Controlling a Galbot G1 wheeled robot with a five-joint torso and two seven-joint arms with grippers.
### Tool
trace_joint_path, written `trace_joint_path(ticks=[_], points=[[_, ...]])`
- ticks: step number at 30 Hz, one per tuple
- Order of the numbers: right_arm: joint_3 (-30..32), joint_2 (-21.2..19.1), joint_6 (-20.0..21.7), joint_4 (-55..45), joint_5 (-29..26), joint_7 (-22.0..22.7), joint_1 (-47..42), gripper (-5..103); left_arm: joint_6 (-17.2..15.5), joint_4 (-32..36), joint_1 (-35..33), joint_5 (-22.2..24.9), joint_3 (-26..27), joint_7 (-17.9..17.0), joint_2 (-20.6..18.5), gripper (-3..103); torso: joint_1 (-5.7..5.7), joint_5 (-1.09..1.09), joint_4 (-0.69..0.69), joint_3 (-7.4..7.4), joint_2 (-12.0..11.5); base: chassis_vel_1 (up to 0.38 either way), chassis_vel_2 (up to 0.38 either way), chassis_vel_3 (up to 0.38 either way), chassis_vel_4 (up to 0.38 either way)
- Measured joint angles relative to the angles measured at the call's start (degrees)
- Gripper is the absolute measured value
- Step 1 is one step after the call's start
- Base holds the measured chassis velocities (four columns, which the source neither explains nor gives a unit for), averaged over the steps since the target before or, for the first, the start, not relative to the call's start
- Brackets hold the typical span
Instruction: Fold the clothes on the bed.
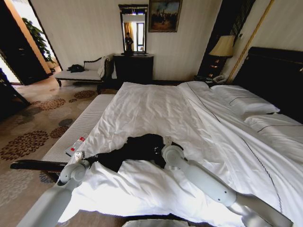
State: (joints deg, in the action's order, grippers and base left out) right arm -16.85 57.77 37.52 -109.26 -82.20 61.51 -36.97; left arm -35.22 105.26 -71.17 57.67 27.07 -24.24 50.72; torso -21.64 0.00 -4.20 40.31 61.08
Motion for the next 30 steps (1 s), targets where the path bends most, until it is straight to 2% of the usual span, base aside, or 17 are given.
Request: trace_joint_path(ticks=[2,4,5,18,21,23,24,25,27,28,29,30], points=[[0.8,-0.5,-0.3,-1.1,0.3,-0.5,-0.9,5,0.4,0.1,0.4,0.2,0.0,0.1,0.0,2,0.00,0.00,0.00,0.00,0.0,0.000,0.000,0.000,0.000],[1.1,-0.7,-0.4,-1.4,0.3,-0.6,-1.1,5,0.4,0.1,0.5,0.3,0.0,0.1,0.0,2,0.00,0.00,0.00,0.00,0.0,0.000,0.000,0.000,0.000],[1.6,-1.1,-0.4,-2.2,0.3,-0.7,-1.9,1,0.5,0.3,0.8,0.4,-0.1,0.1,-0.1,2,0.00,0.00,0.00,0.00,0.0,0.000,0.000,0.000,0.000],[3.2,-1.6,-1.4,-4.6,1.4,-2.3,-3.6,0,1.0,0.7,0.8,0.3,-0.1,0.2,0.2,2,0.00,0.00,0.01,0.00,0.0,0.000,0.000,0.000,0.000],[6.7,-1.8,-4.4,-6.4,5.7,-6.7,-3.2,0,4.4,1.2,2.2,0.2,0.8,1.4,0.2,2,0.00,0.00,0.02,0.00,0.0,0.000,0.000,0.000,0.000],[7.5,-2.0,-5.0,-6.7,6.4,-7.6,-3.2,0,5.3,1.3,2.7,0.2,1.0,1.7,0.2,2,0.00,0.00,0.01,0.00,0.0,0.000,0.000,0.000,0.000],[8.8,-2.2,-6.1,-7.3,7.6,-9.1,-3.3,0,6.8,1.6,3.5,0.3,1.3,2.4,0.1,2,0.00,0.00,0.01,0.00,0.0,0.000,0.000,0.000,0.000],[11.2,-2.8,-8.1,-8.2,9.1,-11.5,-3.8,0,9.4,2.0,5.0,0.0,1.6,3.7,-0.1,2,0.00,0.00,0.01,0.00,0.0,0.000,0.000,0.000,0.000],[14.9,-3.7,-11.8,-9.5,11.3,-16.0,-5.2,0,12.5,3.0,7.8,-0.1,2.0,4.9,-0.2,2,0.00,0.01,0.00,0.00,0.0,0.000,0.000,0.000,0.000],[16.3,-4.1,-13.9,-9.9,12.6,-18.3,-6.2,0,13.3,3.4,8.9,0.0,2.1,5.2,-0.2,2,0.00,0.01,-0.01,0.00,0.0,0.000,0.000,0.000,0.000],[16.3,-4.1,-13.9,-9.9,12.6,-18.3,-6.2,0,13.3,3.4,8.9,0.0,2.1,5.2,-0.2,2,0.00,0.01,-0.01,0.00,0.0,0.000,0.000,0.000,0.000],[18.3,-4.8,-17.3,-10.3,15.7,-22.1,-7.7,0,14.4,4.1,10.4,0.1,2.1,5.7,-0.2,2,0.00,0.01,-0.02,0.00,0.0,0.000,0.000,0.000,0.000]])
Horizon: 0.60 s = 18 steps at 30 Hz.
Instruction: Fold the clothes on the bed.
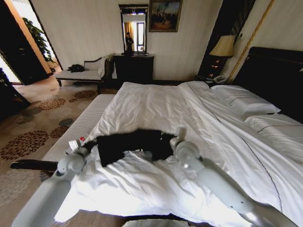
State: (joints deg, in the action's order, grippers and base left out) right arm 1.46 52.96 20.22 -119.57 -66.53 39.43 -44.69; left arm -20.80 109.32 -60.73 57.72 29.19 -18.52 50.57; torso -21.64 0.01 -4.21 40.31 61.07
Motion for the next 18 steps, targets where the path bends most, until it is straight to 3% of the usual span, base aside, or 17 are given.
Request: trace_joint_path(ticks=[2,5,11,18], points=[[3.3,-1.4,-5.9,-0.6,6.1,-7.3,-3.1,0,1.4,1.2,2.9,0.1,0.0,0.7,0.0,2,0.00,0.00,0.00,0.00,0.0,0.000,0.000,0.000,0.000],[7.9,-2.9,-9.1,-3.3,7.9,-10.9,-6.0,0,2.6,3.2,6.1,0.8,-0.3,1.5,-0.2,2,0.00,0.00,0.00,0.00,0.0,0.000,0.000,0.000,0.000],[14.6,-4.9,-10.9,-7.7,6.2,-13.0,-7.5,0,3.2,5.9,10.1,2.4,-0.3,1.8,-1.5,2,0.00,0.00,0.01,0.00,0.0,0.000,0.000,0.000,0.000],[25.7,-11.0,-13.6,-14.7,0.0,-18.2,-8.4,0,3.3,10.8,19.7,10.5,0.9,-0.2,-8.4,2,0.00,0.01,0.01,0.00,0.0,0.000,0.000,0.000,0.000]])
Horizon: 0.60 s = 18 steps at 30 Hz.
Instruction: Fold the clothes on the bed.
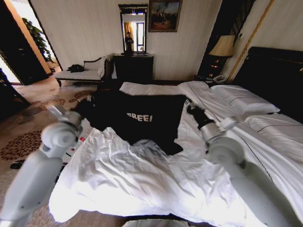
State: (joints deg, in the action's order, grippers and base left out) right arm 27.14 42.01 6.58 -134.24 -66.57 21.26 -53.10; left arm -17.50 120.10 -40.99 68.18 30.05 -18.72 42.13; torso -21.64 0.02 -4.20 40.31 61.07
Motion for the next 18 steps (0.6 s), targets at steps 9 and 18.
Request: trace_joint_path(ticks=[9,18], points=[[7.3,-6.1,-1.1,-8.5,-9.5,-0.9,0.2,0,-0.1,7.2,1.3,10.5,10.7,-1.5,-8.1,2,0.01,-0.02,0.00,-0.01,0.0,0.000,0.000,0.000,0.000],[13.9,-12.1,-0.1,-9.5,-18.9,0.4,2.4,0,-0.3,16.7,-20.8,23.9,43.3,-1.2,-14.8,2,0.01,0.00,0.04,-0.01,0.0,0.000,0.000,0.000,0.000]])
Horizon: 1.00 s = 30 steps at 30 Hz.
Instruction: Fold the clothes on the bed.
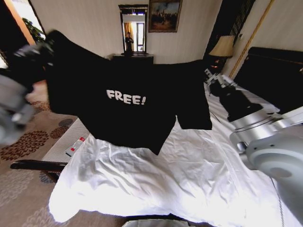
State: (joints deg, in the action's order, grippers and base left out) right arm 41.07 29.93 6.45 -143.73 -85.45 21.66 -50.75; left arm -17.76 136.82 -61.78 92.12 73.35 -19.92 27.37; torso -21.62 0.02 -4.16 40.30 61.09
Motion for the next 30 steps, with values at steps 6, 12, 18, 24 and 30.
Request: trace_joint_path(ticks=[6,12,18,24,30], points=[[11.7,-5.6,1.0,0.1,-14.8,2.6,-0.2,0,-0.4,2.4,-8.8,8.6,12.4,0.1,-0.5,2,0.00,-0.02,-0.05,0.00,0.0,0.000,0.000,0.000,0.000],[10.0,-4.4,3.3,0.3,-14.9,6.9,-1.3,0,-2.7,3.9,-10.3,10.5,7.2,-0.8,2.3,2,0.00,-0.02,-0.03,0.01,0.0,0.000,0.000,0.000,0.000],[4.0,1.1,12.3,0.5,-13.1,14.8,-8.1,0,-7.3,3.6,-11.8,1.7,-7.3,-1.0,5.3,2,-0.02,-0.03,-0.05,0.02,0.0,0.000,0.000,0.000,0.000],[-13.2,8.2,17.4,1.4,-4.3,20.7,-11.3,0,-9.7,-6.3,-4.5,-13.3,-34.8,-0.3,7.4,2,-0.01,-0.03,-0.06,0.02,0.0,0.000,0.000,0.000,0.000],[-23.3,12.8,17.1,11.0,4.1,18.0,-7.0,0,-9.5,-14.9,2.6,-18.4,-47.0,-1.1,9.6,2,-0.02,0.01,-0.03,0.02,0.0,0.000,0.000,0.000,0.000]])
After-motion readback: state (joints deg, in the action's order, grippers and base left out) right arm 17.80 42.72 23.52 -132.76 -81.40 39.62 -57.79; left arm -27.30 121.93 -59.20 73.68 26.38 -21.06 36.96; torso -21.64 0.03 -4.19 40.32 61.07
